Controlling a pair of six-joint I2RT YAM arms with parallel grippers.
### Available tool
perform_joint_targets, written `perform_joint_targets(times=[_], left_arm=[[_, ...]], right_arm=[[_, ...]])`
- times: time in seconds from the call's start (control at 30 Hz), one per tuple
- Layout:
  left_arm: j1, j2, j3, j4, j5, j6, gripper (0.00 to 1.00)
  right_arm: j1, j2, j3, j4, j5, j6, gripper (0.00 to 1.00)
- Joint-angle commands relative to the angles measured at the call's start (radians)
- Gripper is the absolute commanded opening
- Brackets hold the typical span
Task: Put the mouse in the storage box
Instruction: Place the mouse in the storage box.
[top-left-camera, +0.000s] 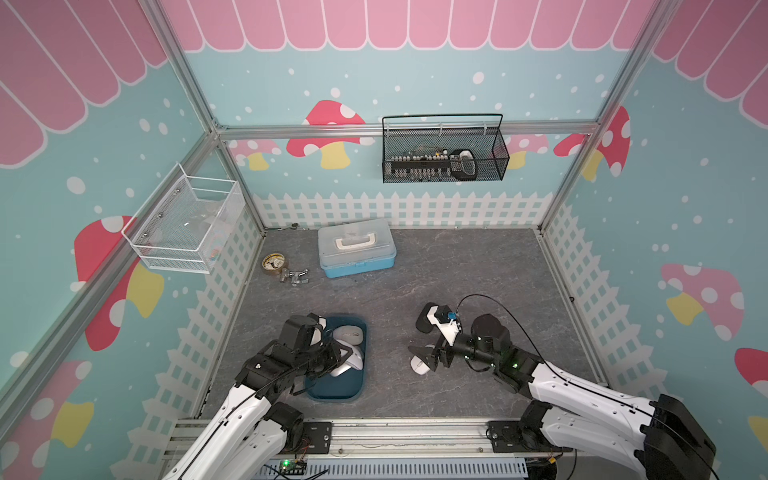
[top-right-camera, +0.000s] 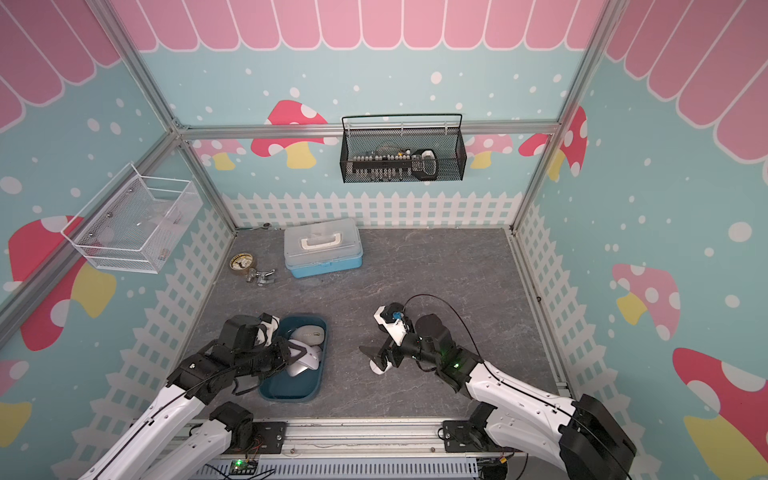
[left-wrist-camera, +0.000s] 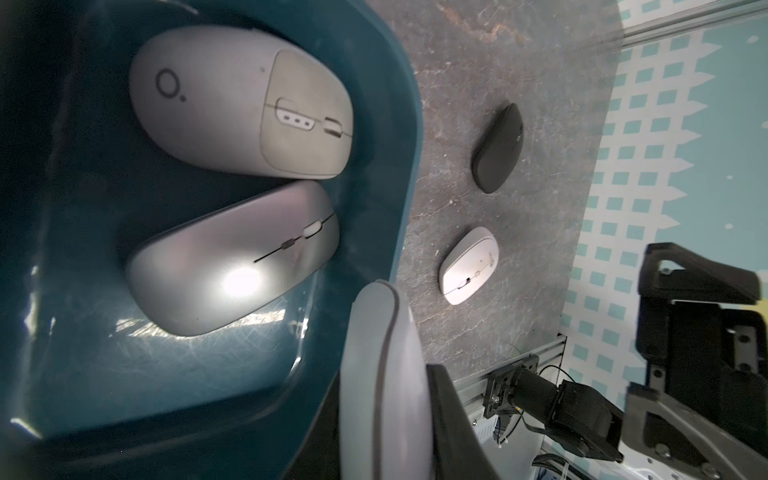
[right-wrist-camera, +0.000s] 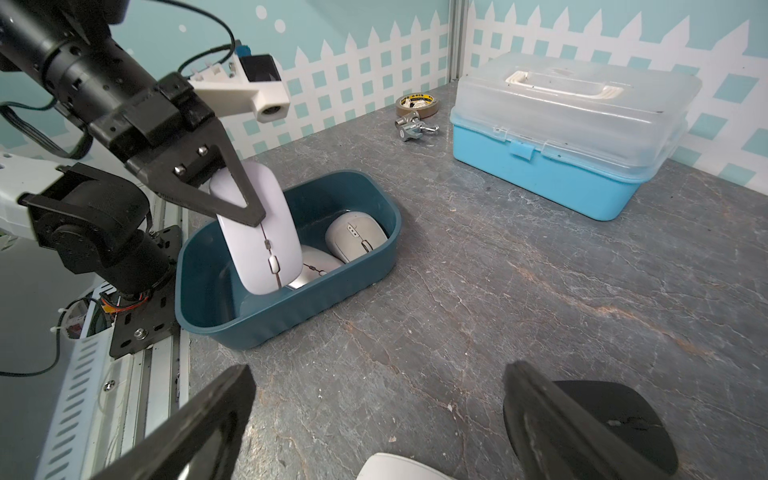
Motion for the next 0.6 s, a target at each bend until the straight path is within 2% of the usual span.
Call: perform_joint_targets(times=[0.0, 0.2, 0.43, 0.5, 0.57], left_arm=[[0.001, -0.031, -0.045, -0.028, -0.005, -0.032, 0.11], [-0.026, -0.034, -0.074, -0.002, -0.015, -0.081, 0.15], [-0.189, 0.013, -0.154, 0.074, -0.091, -0.196, 0.19], [-0.216, 0.001, -0.176, 0.091, -0.104, -0.232, 0.24], [-0.222, -0.014, -0.207, 0.111, -0.089, -0.25, 0.37]], right_arm=[[0.005, -0.005, 0.003, 0.02, 0.017, 0.01, 0.99], [0.005, 0.006, 0.004, 0.017, 0.029, 0.013, 0.99], [0.005, 0.008, 0.009, -0.033, 0.169, 0.046, 0.99], [0.005, 0.011, 0.014, -0.054, 0.214, 0.063, 0.99], [0.005, 0.015, 0.019, -0.082, 0.256, 0.088, 0.99]])
